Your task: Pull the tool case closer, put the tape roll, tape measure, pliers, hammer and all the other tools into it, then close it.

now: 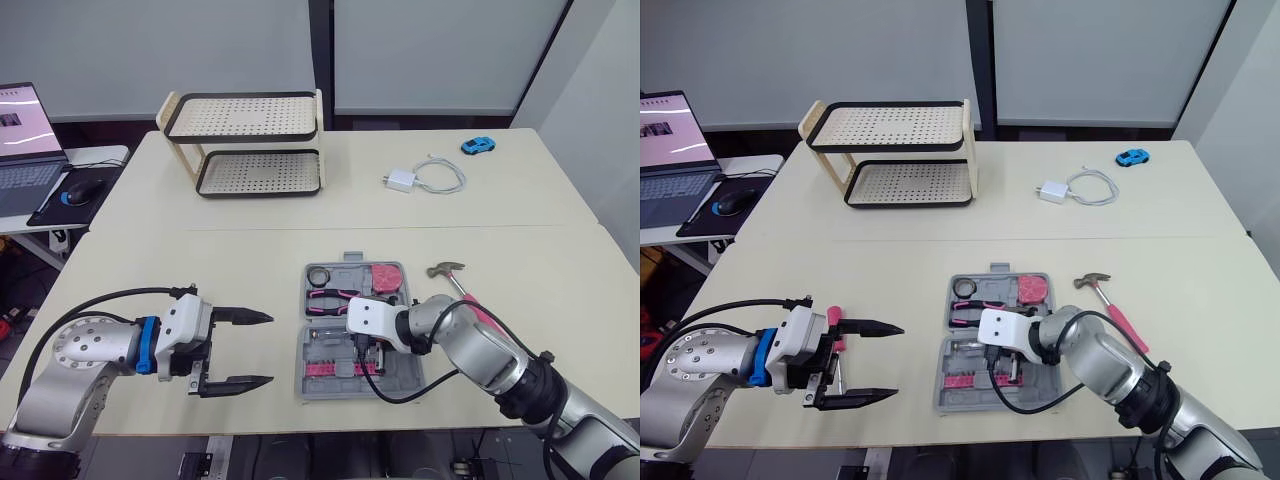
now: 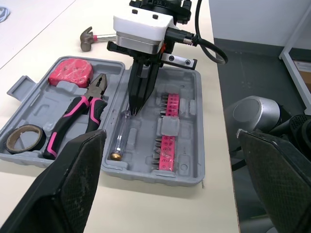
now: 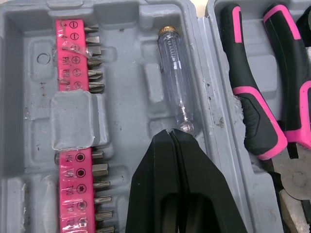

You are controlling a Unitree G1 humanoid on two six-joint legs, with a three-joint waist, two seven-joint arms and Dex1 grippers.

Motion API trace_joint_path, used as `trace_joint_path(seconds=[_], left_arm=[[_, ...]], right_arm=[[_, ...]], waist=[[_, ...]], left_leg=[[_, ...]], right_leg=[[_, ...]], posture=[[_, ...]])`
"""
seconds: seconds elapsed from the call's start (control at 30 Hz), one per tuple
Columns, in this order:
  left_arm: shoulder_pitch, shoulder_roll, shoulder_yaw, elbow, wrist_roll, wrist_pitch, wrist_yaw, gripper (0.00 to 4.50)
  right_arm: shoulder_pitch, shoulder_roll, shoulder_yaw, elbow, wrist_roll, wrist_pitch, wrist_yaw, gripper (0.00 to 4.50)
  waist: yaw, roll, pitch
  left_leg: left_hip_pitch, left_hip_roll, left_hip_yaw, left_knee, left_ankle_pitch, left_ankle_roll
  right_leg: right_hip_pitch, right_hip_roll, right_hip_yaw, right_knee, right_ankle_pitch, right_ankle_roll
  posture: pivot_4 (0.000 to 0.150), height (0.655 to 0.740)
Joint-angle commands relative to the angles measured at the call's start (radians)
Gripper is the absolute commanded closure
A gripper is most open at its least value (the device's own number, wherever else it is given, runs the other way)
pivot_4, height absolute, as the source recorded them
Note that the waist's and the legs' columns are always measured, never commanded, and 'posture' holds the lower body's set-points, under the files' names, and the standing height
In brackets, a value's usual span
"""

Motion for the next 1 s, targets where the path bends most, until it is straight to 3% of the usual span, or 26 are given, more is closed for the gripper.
trace_joint_path(seconds=[0.03,1.0], left_arm=[[-0.009,0.012,0.0,-0.019,-0.002,-0.011,-0.011,0.0],[-0.035,0.01,-0.007,-0.01,0.0,-0.002,-0.01,0.0]], right_arm=[[0.005,0.001,-0.029,-0.017,0.015,-0.003,0.015,4.47],[0.046,0.05,-0.073,0.093,0.017,-0.117,-0.001,4.47]], waist=[[0.0,0.0,0.0],[0.0,0.0,0.0]], left_leg=[[0.0,0.0,0.0,0.0,0.0,0.0],[0.0,0.0,0.0,0.0,0.0,0.0]], right_leg=[[0.0,0.0,0.0,0.0,0.0,0.0],[0.0,0.001,0.0,0.0,0.0,0.0]], posture=[[0.15,0.74],[0.15,0.74]])
